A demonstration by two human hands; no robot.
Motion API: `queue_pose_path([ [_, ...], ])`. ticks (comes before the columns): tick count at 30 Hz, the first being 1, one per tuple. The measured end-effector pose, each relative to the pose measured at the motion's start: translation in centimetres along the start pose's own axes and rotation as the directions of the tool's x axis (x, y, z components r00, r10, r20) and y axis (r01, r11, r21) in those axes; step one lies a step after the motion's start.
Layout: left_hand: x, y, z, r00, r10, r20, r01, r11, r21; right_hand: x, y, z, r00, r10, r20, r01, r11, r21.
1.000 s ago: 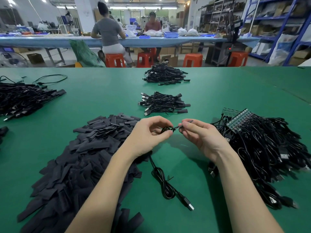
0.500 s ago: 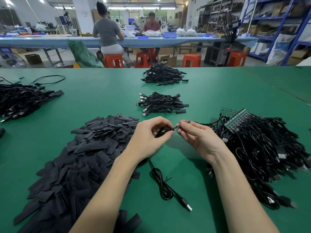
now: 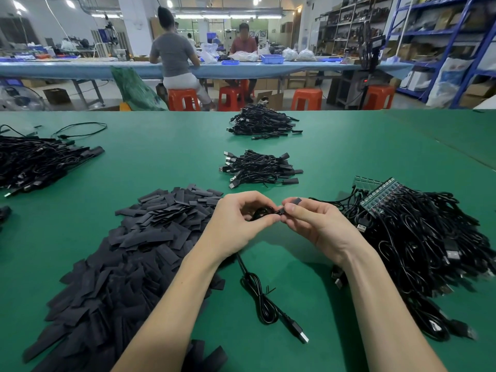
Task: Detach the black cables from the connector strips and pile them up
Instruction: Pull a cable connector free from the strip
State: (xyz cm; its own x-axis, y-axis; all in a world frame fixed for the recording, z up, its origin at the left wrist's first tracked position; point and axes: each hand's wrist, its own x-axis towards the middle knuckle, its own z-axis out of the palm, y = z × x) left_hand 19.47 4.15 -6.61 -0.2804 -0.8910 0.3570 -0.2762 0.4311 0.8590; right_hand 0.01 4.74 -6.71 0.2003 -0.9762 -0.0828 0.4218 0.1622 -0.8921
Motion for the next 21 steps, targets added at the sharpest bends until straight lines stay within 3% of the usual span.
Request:
queue_pose_path([
  [6,0.3,-0.2,0.4,0.999,-0.042,-0.005,0.041,0.988,-0.147,0.0,0.0,0.7,0.992,-0.114,-0.053,0.112,0.993,-0.04],
  [10,0.4,-0.4,1.0,0.992,-0.076,-0.099,0.057,0.981,-0.185,0.2,0.5,1.6,0.968,-0.223,-0.113,0.216,0.974,-0.071],
  [21,0.6,-0.5,2.2,0.972,-0.166,-0.169,0.086,0.912,-0.402,0.1,0.7,1.8,0.966,-0.222,-0.13,0.221,0.975,-0.023],
])
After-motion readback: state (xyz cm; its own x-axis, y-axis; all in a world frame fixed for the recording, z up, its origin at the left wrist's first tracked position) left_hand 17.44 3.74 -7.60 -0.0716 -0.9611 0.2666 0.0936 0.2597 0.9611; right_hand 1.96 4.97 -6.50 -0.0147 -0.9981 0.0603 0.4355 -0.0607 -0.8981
